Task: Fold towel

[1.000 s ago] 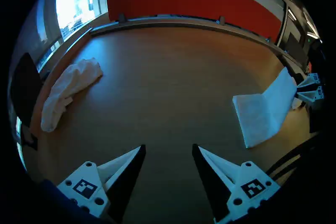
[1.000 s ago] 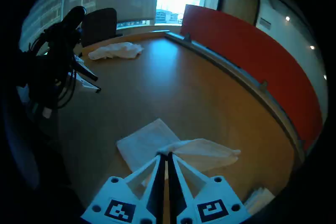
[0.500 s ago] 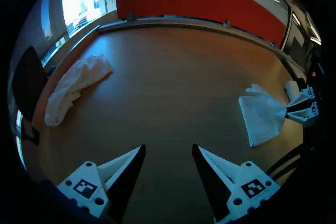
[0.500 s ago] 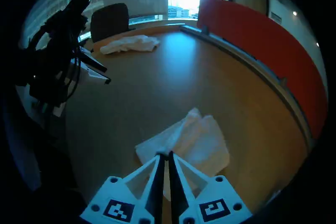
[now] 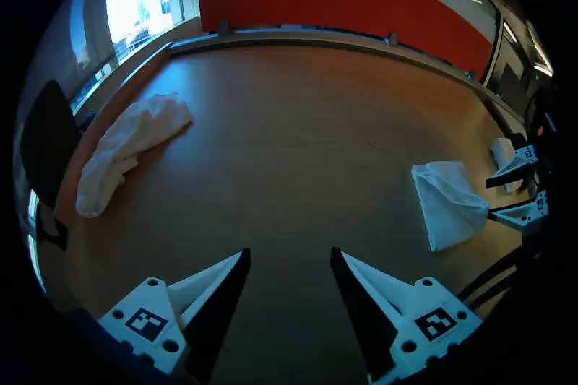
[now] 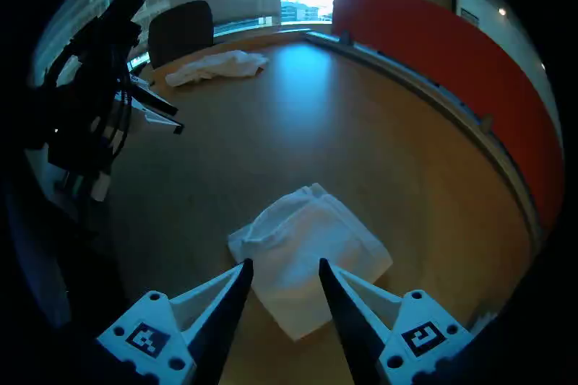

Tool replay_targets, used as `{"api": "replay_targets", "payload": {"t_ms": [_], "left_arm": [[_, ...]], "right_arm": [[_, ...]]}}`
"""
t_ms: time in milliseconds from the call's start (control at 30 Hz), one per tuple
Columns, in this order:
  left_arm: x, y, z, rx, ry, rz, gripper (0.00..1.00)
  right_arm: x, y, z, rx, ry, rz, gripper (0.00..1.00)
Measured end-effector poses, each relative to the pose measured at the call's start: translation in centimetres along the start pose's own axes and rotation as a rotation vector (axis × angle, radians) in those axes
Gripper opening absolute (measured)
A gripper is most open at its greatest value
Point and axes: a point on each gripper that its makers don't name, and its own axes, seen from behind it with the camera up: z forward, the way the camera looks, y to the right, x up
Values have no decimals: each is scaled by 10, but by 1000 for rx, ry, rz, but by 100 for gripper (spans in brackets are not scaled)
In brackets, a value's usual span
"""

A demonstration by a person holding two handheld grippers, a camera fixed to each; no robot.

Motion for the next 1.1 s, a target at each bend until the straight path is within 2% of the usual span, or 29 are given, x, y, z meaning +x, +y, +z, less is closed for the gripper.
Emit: {"api": "replay_targets", "payload": {"t_ms": [267,467,1100], "left_arm": [[3,0,0,0,3,1,81],[2,0,0,-1,3,-3,81],[2,2,1,-4,1,12,81]], "right_arm": [[3,-3,-1,15,9,-6,70],[-2,3,-6,-2,0,-10,70],[-67,8,-6,-37,-93,45,70]]}}
